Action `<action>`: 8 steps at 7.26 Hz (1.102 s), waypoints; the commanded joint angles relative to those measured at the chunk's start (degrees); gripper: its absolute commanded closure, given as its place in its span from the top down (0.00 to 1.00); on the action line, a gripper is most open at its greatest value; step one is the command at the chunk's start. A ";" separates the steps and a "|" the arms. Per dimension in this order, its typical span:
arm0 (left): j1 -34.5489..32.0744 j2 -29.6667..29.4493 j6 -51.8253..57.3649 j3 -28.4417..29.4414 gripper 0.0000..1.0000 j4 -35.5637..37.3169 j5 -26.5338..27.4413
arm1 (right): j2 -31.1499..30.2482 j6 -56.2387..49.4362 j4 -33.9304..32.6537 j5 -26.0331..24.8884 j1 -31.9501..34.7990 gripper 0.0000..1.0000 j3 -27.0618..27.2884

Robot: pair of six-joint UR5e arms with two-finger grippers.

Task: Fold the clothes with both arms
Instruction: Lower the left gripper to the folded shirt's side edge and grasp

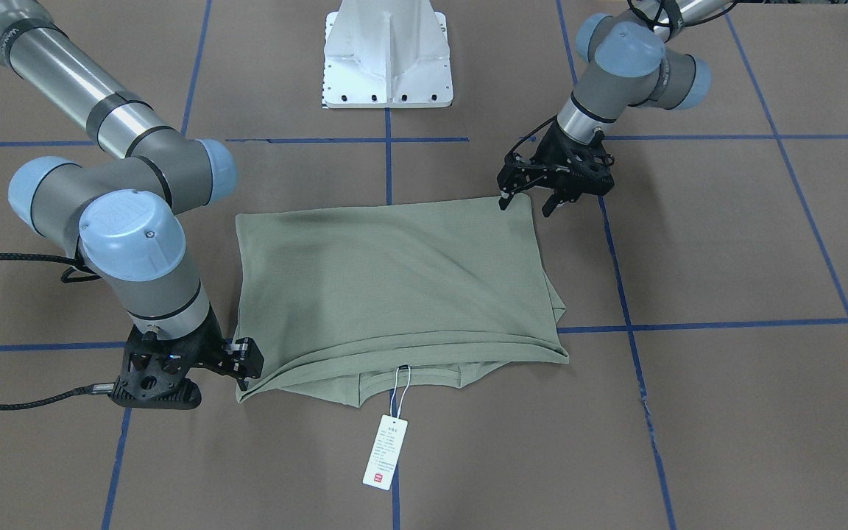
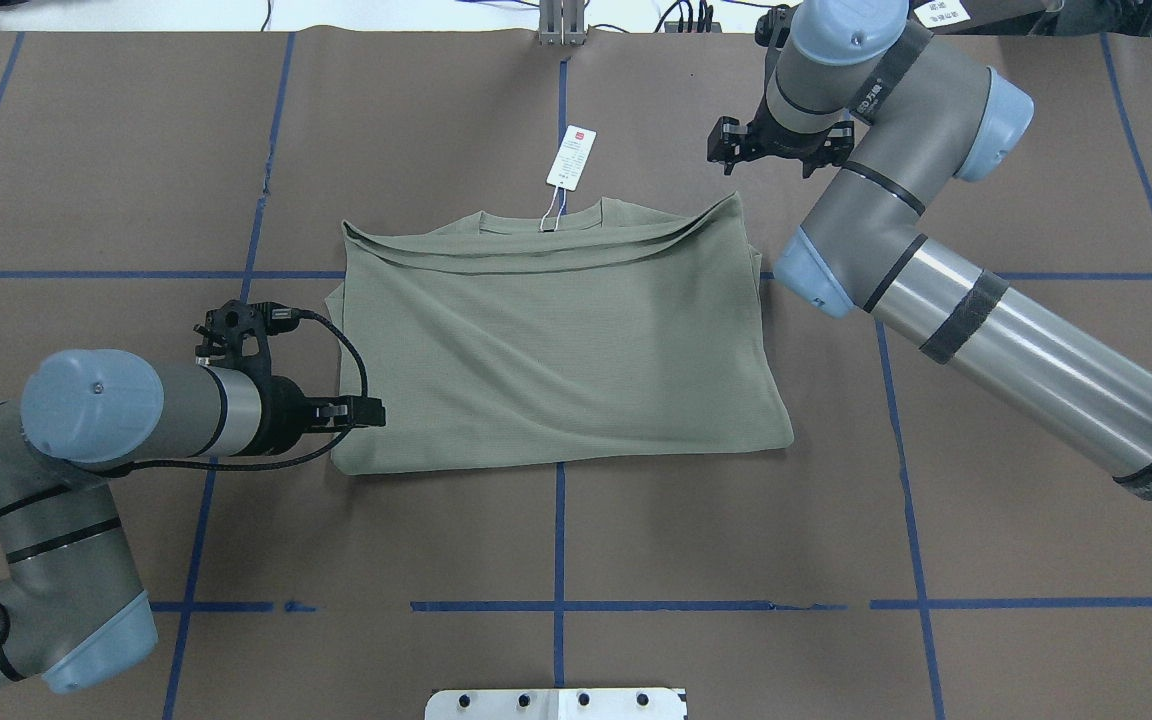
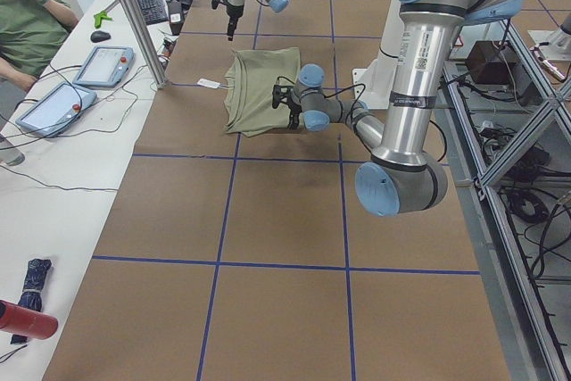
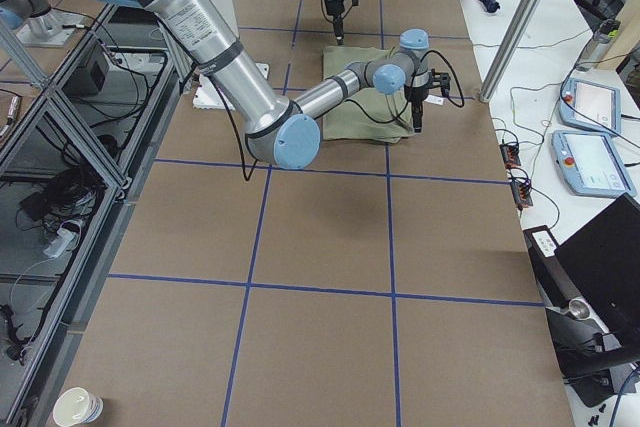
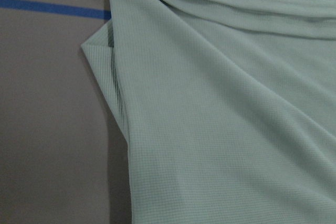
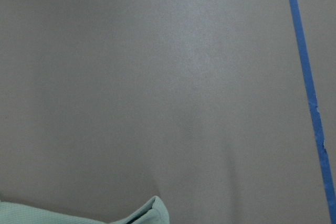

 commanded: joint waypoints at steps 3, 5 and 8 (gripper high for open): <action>1.28 0.27 -1.45 0.38 0.26 -0.47 0.51 | -0.03 -0.01 0.01 -0.01 -0.04 1.00 0.00; 1.63 0.27 -1.37 0.47 0.09 -0.47 0.60 | -0.03 -0.01 0.01 -0.01 -0.04 1.00 0.00; 1.45 2.62 -0.58 -0.93 0.00 -0.21 0.16 | -0.03 -0.01 0.01 -0.01 -0.04 1.00 0.00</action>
